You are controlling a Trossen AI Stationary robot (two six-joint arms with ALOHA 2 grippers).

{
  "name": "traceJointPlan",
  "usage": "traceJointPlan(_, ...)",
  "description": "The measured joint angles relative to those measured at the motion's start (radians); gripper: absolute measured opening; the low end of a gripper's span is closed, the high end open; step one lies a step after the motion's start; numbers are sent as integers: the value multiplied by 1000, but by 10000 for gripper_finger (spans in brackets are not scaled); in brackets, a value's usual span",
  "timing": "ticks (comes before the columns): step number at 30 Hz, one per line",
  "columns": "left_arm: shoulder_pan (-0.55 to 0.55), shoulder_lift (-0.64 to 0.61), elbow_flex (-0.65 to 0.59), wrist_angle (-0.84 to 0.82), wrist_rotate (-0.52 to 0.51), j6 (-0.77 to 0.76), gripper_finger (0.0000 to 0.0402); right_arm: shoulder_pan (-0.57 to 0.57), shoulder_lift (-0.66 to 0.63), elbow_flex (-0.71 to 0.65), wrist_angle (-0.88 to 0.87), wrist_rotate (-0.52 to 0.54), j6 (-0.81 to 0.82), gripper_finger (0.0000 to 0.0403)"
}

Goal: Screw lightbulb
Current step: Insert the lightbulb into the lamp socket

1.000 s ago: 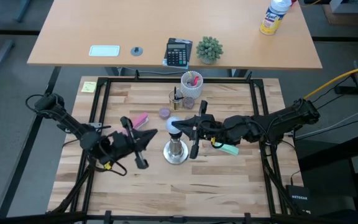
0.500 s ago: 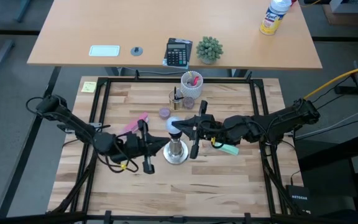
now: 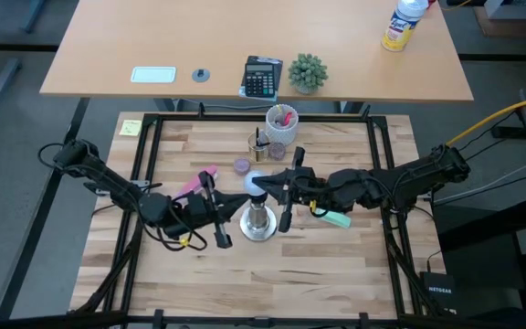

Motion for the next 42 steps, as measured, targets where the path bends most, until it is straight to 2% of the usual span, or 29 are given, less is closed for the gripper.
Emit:
traceJointPlan(13, 11, 0, 0, -1, -23, 29, 1, -1, 0, 0, -2, -7, 0, 10)
traceJointPlan(18, 11, 0, 0, -2, -110, 50, 1, 0, 0, 0, -4, -11, 0, 10)
traceJointPlan(29, 16, -1, 0, 0, -167, 74, 1, 0, 6, -6, -72, -24, 44, 10)
traceJointPlan(42, -9, -1, 0, -8, -169, 74, 1, 0, 3, -4, -63, -18, 45, 10)
